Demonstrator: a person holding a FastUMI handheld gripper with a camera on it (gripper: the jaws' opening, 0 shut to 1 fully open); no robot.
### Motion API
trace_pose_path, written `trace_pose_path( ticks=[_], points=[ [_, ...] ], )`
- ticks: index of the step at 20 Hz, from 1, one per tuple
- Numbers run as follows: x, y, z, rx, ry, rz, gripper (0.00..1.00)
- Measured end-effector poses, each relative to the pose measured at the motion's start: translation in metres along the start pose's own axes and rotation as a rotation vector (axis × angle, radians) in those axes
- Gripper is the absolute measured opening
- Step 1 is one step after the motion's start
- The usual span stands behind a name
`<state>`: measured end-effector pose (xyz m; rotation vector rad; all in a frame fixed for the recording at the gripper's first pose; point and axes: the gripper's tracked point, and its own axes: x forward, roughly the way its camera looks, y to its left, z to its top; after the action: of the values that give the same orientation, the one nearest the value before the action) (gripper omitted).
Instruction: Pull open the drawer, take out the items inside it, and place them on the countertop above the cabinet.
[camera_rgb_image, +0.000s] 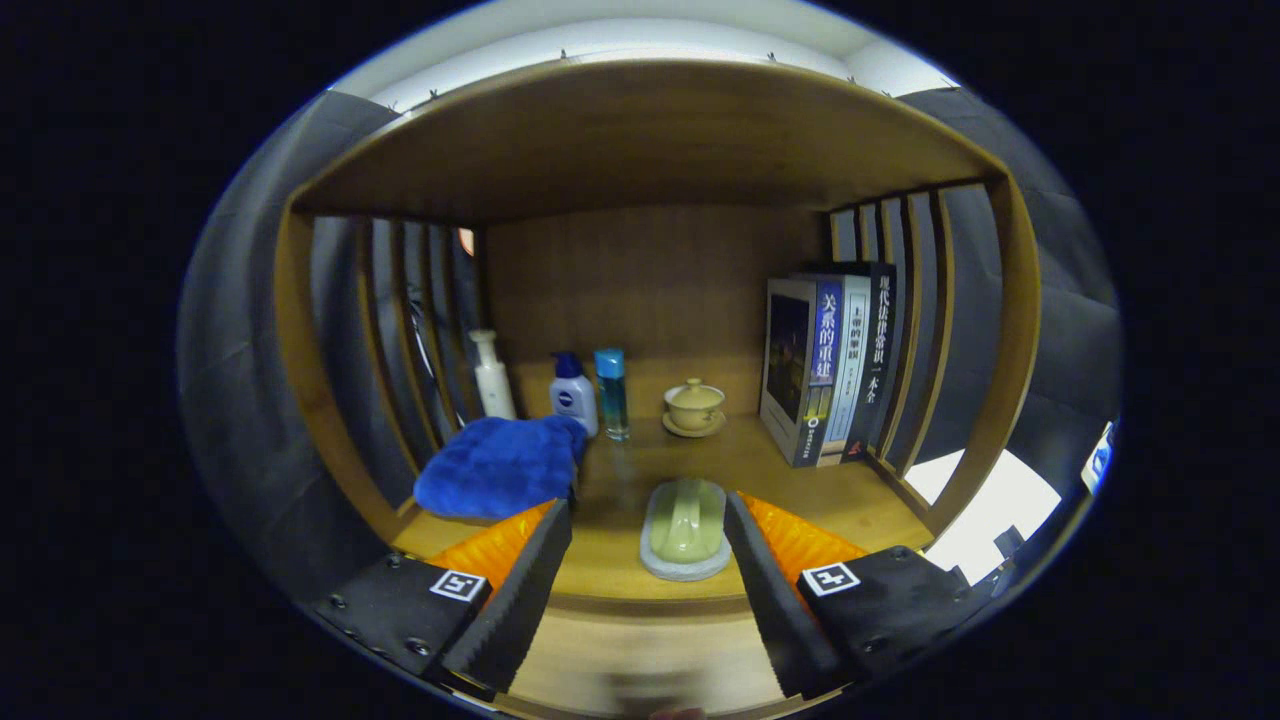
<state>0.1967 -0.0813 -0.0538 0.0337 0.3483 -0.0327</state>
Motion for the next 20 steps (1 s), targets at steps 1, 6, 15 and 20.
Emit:
trace_pose_path(
  ticks=[1, 6, 15, 20],
  points=[
    [-0.016, 0.004, 0.003, -0.012, -0.020, 0.006, 0.99],
    [-0.074, 0.035, -0.008, -0.039, -0.068, 0.062, 0.99],
    [-0.138, 0.041, -0.087, -0.057, -0.138, 0.074, 0.98],
    [-0.141, 0.035, -0.142, -0.100, -0.099, 0.063, 0.99]
  ],
)
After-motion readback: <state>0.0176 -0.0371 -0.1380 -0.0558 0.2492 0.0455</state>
